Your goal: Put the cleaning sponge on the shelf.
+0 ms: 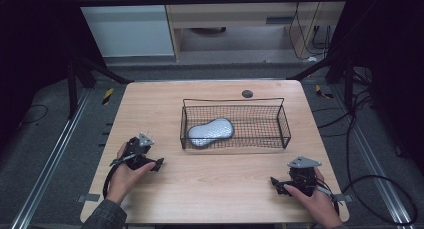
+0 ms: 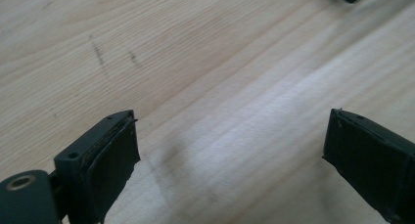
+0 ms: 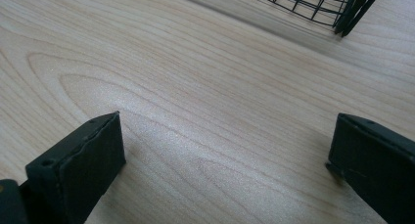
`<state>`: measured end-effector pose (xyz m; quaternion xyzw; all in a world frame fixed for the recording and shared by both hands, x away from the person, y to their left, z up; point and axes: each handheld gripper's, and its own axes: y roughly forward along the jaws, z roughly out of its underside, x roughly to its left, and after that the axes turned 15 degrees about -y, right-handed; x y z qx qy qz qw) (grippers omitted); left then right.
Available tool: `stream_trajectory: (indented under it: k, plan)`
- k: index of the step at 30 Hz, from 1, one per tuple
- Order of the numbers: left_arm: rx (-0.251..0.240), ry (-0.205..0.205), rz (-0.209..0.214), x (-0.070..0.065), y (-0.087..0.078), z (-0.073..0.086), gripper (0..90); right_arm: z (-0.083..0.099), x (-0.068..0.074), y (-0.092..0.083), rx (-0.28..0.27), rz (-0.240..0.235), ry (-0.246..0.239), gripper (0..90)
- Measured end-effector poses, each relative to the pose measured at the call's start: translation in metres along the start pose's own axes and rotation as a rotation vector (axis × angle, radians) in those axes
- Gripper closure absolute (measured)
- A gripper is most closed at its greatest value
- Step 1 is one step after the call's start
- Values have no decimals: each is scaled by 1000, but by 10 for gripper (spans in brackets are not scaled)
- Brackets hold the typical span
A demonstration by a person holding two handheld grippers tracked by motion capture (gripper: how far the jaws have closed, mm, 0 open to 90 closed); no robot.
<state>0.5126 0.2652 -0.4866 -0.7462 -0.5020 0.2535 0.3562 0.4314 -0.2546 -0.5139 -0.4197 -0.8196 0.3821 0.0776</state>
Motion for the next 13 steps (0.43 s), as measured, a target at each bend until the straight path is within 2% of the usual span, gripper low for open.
stream_trajectory:
  k: [3, 7, 9, 11, 13]
  plan:
    - [-6, -51, 4, 9, 8, 1, 46, 0, 0, 0, 0, 0, 0, 3]
    - [-16, -129, 60, 20, 15, 2, 6, 0, 0, 0, 0, 0, 0, 3]
    - [-53, -133, 65, 24, 18, 4, 0, 0, 0, 0, 0, 0, 0, 3]
    - [-114, -138, 73, 27, 20, 8, 0, 0, 0, 0, 0, 0, 0, 3]
    - [-114, -140, 72, 27, 20, 8, 0, 0, 0, 0, -1, -1, -1, 3]
